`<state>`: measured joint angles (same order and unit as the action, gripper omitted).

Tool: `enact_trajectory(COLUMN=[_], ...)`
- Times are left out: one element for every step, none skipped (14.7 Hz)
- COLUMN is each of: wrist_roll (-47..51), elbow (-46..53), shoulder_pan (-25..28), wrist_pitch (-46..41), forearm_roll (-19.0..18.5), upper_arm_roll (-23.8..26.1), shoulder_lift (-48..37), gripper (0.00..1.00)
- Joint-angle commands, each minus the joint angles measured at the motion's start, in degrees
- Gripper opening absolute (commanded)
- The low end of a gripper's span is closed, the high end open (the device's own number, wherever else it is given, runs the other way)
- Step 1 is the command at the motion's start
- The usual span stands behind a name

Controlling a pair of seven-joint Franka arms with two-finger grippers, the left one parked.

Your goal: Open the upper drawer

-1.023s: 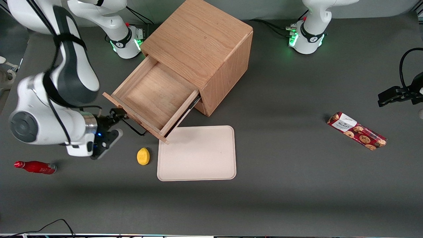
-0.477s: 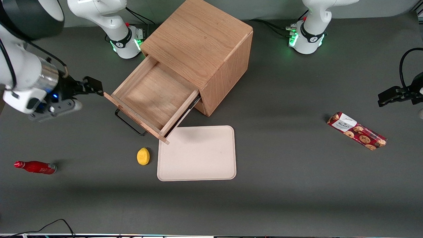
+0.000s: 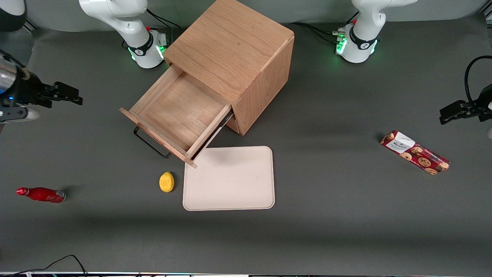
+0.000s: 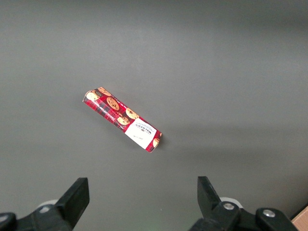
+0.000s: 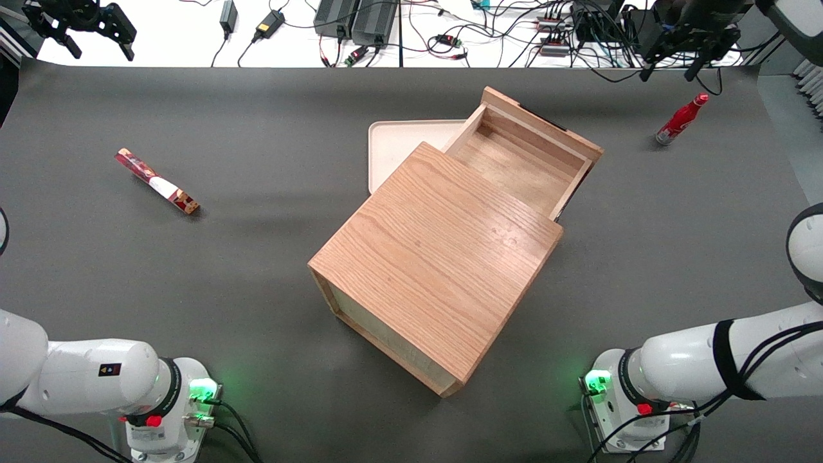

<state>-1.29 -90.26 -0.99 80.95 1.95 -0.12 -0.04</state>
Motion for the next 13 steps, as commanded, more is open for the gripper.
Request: enact_trajectory(wrist_roll=[-0.99, -1.0, -0.82, -0.39, -0.21, -0.21, -0.29, -0.47, -0.73, -0.91, -0.73, -0.73, -0.47], elbow=[-1.32, -2.1, -3.94, -6.04, -6.85, -6.77, -6.33, -4.94, -2.57, 0.15, 1.65, 1.67, 1.76], shoulder_pan=[-2.44, -2.7, -2.79, -2.71, -2.53, -2.18, -2.0, -2.09, -2.18, -2.27, -2.27, -2.27, -2.27], wrist_pitch=[0.52, 0.52, 0.69, 1.48, 2.27, 2.71, 3.85, 5.25, 5.35, 5.01, 4.92, 4.92, 4.83], forearm_roll=[-1.59, -2.38, -2.39, -2.39, -2.47, -2.73, -3.95, -5.1, -5.28, -5.2, -5.2, -5.2, -5.2], upper_arm_roll=[0.91, 0.91, 0.91, 0.91, 0.91, 0.73, 0.3, 0.03, 0.03, 0.03, 0.03, -0.06, -0.06], shoulder_lift=[-1.62, -3.02, -4.25, -5.92, -6.45, -6.11, -5.85, -5.06, -3.4, -1.56, -0.76, -0.66, -0.66], gripper=[1.0, 1.0, 1.0, 1.0, 1.0, 1.0, 1.0, 1.0, 1.0, 1.0, 1.0, 1.0, 1.0])
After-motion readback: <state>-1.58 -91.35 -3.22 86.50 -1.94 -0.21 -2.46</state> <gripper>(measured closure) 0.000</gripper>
